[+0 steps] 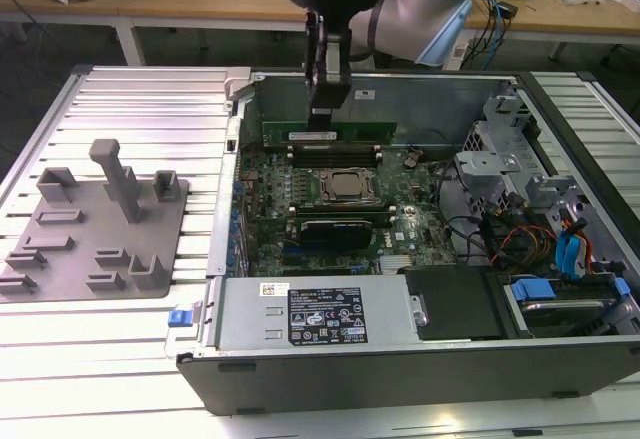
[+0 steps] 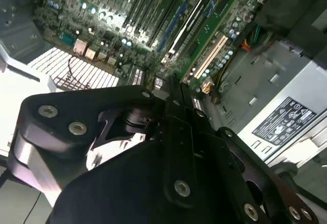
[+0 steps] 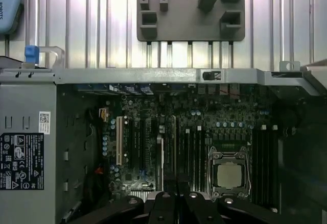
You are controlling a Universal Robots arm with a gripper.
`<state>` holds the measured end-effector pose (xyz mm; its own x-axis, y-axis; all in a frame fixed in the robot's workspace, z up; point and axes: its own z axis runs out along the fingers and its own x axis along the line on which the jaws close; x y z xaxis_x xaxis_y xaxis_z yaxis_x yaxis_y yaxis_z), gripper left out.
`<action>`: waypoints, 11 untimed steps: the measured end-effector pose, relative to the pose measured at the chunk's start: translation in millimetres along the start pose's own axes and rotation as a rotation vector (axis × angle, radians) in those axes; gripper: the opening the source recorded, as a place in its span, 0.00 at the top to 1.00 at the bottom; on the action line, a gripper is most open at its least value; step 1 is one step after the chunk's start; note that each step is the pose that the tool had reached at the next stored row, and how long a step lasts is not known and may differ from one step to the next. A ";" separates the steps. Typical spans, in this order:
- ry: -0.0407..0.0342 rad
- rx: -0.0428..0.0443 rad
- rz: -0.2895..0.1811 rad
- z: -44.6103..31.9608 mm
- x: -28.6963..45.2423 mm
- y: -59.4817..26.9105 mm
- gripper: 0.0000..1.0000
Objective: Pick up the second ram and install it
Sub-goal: 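Pick up the second ram and move it above second insertion slot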
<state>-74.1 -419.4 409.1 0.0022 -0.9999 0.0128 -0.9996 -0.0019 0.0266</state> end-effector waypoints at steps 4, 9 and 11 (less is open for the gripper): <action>-0.0002 -0.0001 0.006 0.7 -3.3 -8.2 0.91; 0.0016 0.0000 0.007 2.7 -7.9 -9.5 0.91; 0.0078 0.0000 0.007 5.5 -13.0 -11.3 0.91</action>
<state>-63.0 -406.5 403.1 -0.0044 -0.9998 0.0207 -0.9996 0.0050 0.0265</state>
